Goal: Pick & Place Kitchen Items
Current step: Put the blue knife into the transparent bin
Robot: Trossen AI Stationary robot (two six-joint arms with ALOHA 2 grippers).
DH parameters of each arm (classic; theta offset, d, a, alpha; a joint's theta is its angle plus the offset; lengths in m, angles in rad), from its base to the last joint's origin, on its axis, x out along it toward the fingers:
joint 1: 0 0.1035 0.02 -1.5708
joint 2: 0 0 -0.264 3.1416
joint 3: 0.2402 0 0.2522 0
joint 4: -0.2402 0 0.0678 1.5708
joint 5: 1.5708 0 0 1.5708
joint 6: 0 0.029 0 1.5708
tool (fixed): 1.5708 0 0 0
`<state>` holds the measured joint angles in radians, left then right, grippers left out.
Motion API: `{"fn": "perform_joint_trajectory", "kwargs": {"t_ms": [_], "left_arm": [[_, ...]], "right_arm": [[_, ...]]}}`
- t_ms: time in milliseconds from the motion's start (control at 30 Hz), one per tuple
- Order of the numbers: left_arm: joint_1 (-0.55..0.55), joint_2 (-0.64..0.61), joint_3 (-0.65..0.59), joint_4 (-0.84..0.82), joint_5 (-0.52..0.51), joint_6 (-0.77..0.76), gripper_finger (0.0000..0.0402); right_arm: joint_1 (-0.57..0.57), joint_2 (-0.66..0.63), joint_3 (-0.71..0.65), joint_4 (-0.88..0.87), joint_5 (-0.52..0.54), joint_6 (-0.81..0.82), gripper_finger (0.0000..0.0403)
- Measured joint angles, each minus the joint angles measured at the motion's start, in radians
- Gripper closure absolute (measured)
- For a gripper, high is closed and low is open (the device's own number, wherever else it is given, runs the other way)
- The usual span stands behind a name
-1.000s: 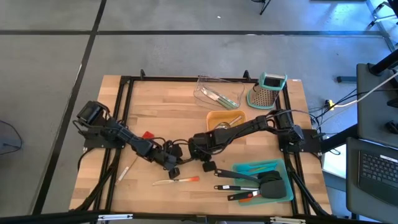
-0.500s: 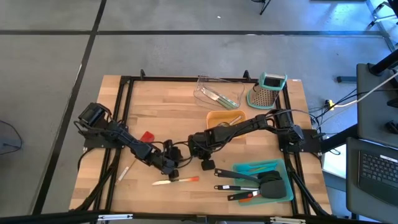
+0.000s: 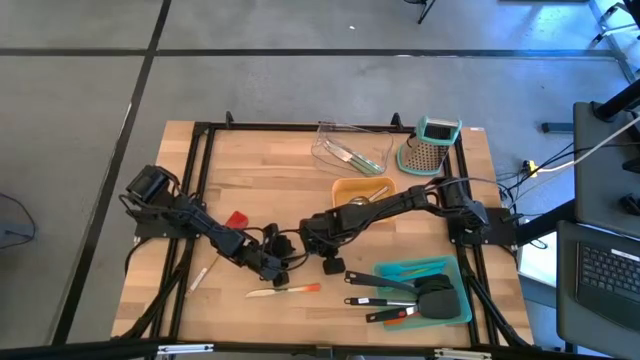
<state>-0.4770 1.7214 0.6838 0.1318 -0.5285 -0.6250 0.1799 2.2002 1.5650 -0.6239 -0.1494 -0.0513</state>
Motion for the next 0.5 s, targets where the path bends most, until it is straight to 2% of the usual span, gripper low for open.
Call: {"fn": "perform_joint_trajectory", "kwargs": {"t_ms": [133, 267, 500], "left_arm": [[-0.004, 0.005, 0.002, 0.004, -0.001, 0.000, 0.0293], [-0.033, 0.006, 0.003, 0.053, -0.044, 0.036, 0.0298], [-0.017, 0.006, 0.003, 0.053, 0.000, 0.057, 0.0291]], "right_arm": [[0.000, 0.002, 0.014, -0.023, 0.003, -0.001, 0.0388], [0.001, 0.002, 0.016, -0.027, 0.010, 0.000, 0.0388], [0.000, 0.002, 0.016, -0.027, 0.007, 0.018, 0.0388]]}}
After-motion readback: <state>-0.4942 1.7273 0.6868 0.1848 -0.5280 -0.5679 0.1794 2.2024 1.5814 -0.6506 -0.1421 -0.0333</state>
